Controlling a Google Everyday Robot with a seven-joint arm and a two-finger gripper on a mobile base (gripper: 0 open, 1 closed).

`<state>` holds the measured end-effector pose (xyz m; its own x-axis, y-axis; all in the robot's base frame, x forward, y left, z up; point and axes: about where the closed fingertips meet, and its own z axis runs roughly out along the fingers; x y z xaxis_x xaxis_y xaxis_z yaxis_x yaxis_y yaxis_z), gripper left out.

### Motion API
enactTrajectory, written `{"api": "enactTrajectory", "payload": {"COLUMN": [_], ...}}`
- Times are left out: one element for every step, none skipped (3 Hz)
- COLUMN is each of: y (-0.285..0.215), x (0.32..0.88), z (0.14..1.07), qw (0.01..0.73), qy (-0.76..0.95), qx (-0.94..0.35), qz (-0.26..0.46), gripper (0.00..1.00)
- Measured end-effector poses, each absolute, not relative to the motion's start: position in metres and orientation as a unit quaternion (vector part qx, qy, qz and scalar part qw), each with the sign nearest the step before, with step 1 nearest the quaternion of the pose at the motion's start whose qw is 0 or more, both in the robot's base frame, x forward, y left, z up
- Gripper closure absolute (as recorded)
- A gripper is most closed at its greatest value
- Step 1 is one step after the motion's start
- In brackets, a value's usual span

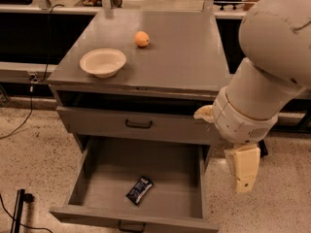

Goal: Pick rxbar blueberry from middle drawer and place on counter

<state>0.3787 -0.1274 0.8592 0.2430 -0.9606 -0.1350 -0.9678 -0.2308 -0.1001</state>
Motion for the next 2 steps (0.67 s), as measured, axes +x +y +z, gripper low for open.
{"api": "enactTrajectory", "payload": {"y": [-0.095, -0.057], "x": [0.398, 0.429], "z": [0.83, 0.793], "qw": [0.094, 0.125], "qy": [0.556, 0.481], "qx": [-0.825, -0.868], "qz": [0.025, 0.003], "gripper": [0.0, 0.0]}}
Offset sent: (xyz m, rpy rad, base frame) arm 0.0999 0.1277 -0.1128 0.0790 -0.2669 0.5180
